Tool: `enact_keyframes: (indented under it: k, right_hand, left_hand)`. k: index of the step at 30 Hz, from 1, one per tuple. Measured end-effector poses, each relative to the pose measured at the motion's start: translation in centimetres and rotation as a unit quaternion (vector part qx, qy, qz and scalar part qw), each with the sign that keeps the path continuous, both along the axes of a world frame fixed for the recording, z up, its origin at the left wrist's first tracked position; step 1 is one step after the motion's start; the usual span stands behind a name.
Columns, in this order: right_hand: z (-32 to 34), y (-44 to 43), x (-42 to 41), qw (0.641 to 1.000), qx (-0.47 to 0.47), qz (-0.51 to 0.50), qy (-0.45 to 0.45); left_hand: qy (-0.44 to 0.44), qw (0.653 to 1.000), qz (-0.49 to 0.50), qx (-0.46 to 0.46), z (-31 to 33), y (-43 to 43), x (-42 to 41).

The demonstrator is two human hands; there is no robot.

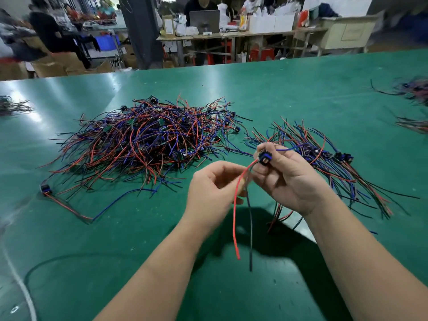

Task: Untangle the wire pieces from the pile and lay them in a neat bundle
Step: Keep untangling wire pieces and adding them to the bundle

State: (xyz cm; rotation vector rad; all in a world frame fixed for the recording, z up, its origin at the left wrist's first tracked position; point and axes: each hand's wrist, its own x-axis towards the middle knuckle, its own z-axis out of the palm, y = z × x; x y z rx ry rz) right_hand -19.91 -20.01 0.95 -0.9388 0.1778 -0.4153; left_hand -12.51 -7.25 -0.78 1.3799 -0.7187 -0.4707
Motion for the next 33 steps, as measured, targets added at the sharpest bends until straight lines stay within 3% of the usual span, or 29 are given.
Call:
enact_keyframes:
  k: [3,7,10,13,16,20,23,26,27,28,30,32,33]
  right_hand:
    - [-0.2,-0.6,-0.6,0.991,-0.115,0.039,0.052]
    - [-0.8,-0.4,-0.5,0.965,-0.215,0.032,0.145]
    - [-1.0,-0.7,0.1,0.956,-0.202,-0.048,0.207]
    - [-0.6,-2.2,-0.2,0.964,-0.106,-0.160,0.186]
    - [-0.4,-3.7,-0.8,0.964,-0.014,-0.236,0.124]
    - [-0.9,-3.9,-0.7,0.948,-0.108,-0.283,0.096]
    - [-0.9,-5.4,-1.4,0.879,-0.191,-0.423,0.110]
    - [-0.6,-6.2,-1.8,0.755,-0.265,-0.578,0.161]
    - [-0.5,-5.7,-1.7,0.739,-0.284,-0.590,0.158]
    - [-0.5,-5.0,-1.4,0.749,-0.295,-0.576,0.144]
    - [-0.4,-3.3,-0.8,0.814,-0.319,-0.471,0.118]
    - [-0.4,-1.4,-0.4,0.872,-0.384,-0.281,0.115]
    - [-0.5,-0.6,-0.2,0.882,-0.417,-0.189,0.113]
  left_hand:
    - [0.160,0.987,-0.028,0.008,0.7,0.4,0.6]
    - [0.128,0.988,-0.060,0.064,0.3,0.5,0.4]
    - [0.130,0.979,-0.074,0.136,-0.4,0.5,0.0]
    - [0.098,0.957,-0.154,0.228,-0.7,0.5,-1.0]
    - [0.114,0.958,-0.180,0.191,-0.5,0.1,-1.4]
    - [0.104,0.948,-0.213,0.211,0.3,1.0,0.1]
    - [0.035,0.928,-0.237,0.285,0.3,1.7,0.7]
    - [0.078,0.961,-0.155,0.214,0.2,1.2,0.8]
    - [0.105,0.972,-0.115,0.174,0.3,1.0,0.9]
    - [0.129,0.980,-0.075,0.135,0.3,0.8,1.0]
    - [0.173,0.982,-0.009,0.070,0.3,0.5,1.5]
    - [0.200,0.979,0.022,0.036,0.3,0.4,1.7]
    - [0.204,0.978,0.027,0.031,0.2,0.3,1.7]
